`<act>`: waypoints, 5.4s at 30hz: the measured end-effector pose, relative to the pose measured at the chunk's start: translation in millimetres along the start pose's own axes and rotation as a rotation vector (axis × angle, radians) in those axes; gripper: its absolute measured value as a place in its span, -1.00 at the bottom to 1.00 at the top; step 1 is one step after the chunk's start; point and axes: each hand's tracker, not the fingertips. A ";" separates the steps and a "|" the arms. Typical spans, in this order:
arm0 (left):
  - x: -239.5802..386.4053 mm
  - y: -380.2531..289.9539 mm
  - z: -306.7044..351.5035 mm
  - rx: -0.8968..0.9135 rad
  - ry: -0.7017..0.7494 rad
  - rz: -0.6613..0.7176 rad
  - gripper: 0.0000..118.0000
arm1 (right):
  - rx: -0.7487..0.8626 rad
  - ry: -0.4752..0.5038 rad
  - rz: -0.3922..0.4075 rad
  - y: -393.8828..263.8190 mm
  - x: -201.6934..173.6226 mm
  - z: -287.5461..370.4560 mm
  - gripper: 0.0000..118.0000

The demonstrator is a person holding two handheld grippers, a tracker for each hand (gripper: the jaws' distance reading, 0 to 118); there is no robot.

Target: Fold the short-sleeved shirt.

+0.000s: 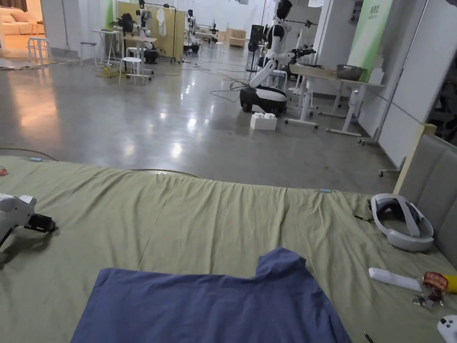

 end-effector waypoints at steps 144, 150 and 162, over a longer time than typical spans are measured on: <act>10.3 172.9 -70.4 0.035 -0.001 0.074 -0.84 | -0.026 0.058 -0.035 143.2 13.7 -97.0 -0.90; 15.4 187.8 -112.8 -0.046 0.024 0.051 -0.84 | -0.076 0.062 -0.038 158.6 6.4 -149.2 -0.83; 32.2 180.6 -61.0 0.192 -0.033 0.038 0.09 | 0.160 0.050 -0.076 153.3 -6.8 -92.8 -0.13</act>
